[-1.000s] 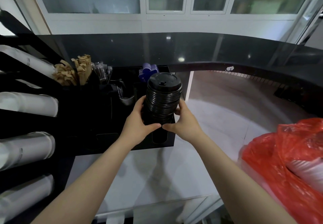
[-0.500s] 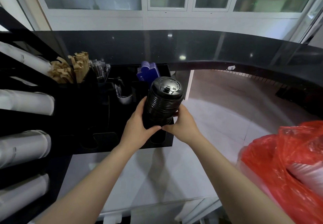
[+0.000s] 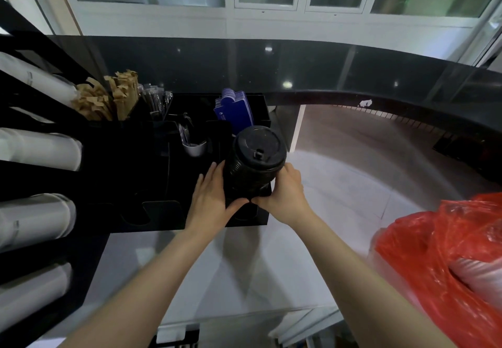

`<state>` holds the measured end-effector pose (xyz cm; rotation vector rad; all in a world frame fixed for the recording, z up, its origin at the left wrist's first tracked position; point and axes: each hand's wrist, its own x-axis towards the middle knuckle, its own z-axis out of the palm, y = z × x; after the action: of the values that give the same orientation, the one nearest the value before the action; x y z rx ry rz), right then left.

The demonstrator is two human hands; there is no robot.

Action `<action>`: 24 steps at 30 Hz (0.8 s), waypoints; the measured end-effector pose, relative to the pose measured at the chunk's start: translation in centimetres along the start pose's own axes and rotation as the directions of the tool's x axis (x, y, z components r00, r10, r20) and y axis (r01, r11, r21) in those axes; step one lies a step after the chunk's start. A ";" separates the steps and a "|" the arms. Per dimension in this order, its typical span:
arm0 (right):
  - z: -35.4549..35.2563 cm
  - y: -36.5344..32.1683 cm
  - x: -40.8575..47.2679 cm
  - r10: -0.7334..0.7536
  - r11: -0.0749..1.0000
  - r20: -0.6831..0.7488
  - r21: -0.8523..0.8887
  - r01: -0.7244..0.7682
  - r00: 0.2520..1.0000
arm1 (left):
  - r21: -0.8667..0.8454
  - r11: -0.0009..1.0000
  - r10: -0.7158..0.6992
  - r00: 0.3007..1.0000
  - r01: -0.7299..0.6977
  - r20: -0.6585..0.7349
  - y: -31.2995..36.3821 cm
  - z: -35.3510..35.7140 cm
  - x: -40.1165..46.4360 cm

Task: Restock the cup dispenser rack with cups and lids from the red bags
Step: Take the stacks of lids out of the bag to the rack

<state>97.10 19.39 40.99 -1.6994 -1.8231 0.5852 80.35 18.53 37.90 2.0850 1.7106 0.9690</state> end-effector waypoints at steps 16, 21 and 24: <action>-2.7 -0.2 1.0 0.045 0.981 0.240 0.173 -0.088 0.970 | -0.238 0.962 -0.120 0.990 0.134 0.071 0.3 0.2 0.6; -2.7 -0.6 0.4 -0.235 0.945 0.008 0.234 0.227 0.972 | -0.279 0.953 -0.118 0.993 0.116 0.011 0.1 0.0 1.2; -2.5 -0.8 0.7 -0.440 0.898 -0.052 -0.029 0.439 0.896 | -0.231 0.967 -0.100 0.994 0.109 0.053 0.1 -0.3 1.9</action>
<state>98.12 19.88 43.43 -1.2317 -2.0831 0.3242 80.40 20.20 38.76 1.8343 1.5835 1.0331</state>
